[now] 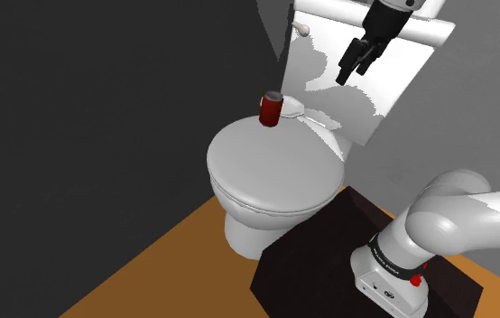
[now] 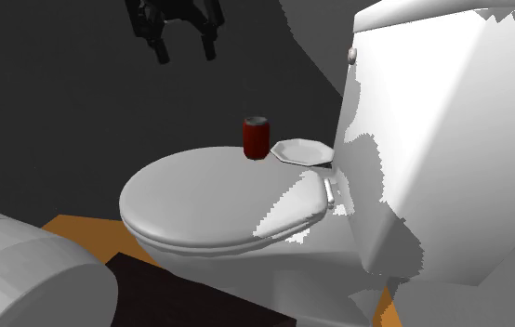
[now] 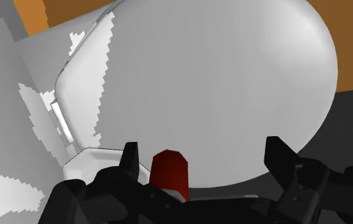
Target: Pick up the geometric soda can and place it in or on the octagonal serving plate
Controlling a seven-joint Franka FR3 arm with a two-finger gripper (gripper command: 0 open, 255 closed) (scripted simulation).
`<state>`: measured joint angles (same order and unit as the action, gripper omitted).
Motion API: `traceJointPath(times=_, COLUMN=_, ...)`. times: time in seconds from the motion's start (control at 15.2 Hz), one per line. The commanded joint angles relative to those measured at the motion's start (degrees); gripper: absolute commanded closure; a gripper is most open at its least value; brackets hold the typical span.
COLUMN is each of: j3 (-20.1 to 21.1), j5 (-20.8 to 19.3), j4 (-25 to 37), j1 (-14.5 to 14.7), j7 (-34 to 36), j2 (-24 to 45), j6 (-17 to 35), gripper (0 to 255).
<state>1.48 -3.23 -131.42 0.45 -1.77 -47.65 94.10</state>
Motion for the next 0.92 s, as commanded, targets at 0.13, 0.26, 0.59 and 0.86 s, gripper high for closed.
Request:
traceJointPath(times=0.13, j3=-0.8, j5=-0.2, j4=1.1, j1=0.1, j7=-1.2, j2=4.3, j6=2.3, gripper=0)
traceJointPath(times=0.26, j3=-1.6, j5=-0.2, j4=2.5, j1=0.3, j7=-2.5, j2=8.8, j6=4.5, gripper=0)
traceJointPath(times=0.59, j3=-3.4, j5=0.0, j4=7.4, j1=0.7, j7=-5.6, j2=20.2, j6=8.9, gripper=0)
traceJointPath(times=0.86, j3=-4.5, j5=0.6, j4=12.5, j1=1.1, j7=-8.2, j2=29.6, j6=11.2, gripper=0)
